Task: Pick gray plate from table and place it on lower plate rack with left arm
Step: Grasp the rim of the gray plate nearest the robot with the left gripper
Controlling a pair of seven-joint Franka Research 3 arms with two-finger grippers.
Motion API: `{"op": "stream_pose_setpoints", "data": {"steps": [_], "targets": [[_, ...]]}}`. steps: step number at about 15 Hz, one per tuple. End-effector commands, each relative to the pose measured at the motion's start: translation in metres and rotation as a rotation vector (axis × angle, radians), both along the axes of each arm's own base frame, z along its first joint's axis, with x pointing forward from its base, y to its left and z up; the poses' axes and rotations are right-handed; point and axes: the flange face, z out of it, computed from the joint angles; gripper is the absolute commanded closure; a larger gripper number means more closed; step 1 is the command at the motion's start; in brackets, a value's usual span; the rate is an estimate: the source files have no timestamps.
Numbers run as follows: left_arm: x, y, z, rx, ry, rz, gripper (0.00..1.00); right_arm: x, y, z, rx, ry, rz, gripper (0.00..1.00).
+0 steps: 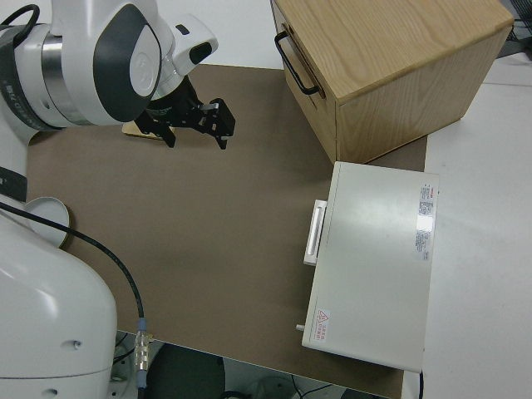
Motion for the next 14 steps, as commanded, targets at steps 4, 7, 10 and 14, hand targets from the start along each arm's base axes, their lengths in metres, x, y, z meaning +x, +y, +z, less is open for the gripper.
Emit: {"op": "stream_pose_setpoints", "data": {"steps": [4, 7, 10, 14], "targets": [[-0.005, -0.015, -0.019, -0.010, -0.006, 0.016, 0.01, -0.002, 0.000, 0.003, 0.006, 0.007, -0.002, 0.011], [-0.005, -0.015, -0.024, -0.010, 0.000, 0.017, 0.19, -0.002, 0.000, 0.003, 0.006, 0.007, -0.002, 0.011], [-0.005, -0.015, -0.024, -0.009, 0.002, 0.017, 0.56, -0.002, 0.000, 0.003, 0.006, 0.007, 0.000, 0.013], [-0.005, -0.015, -0.024, -0.009, 0.002, 0.015, 1.00, -0.002, 0.000, 0.003, 0.006, 0.007, -0.002, 0.011]]}}
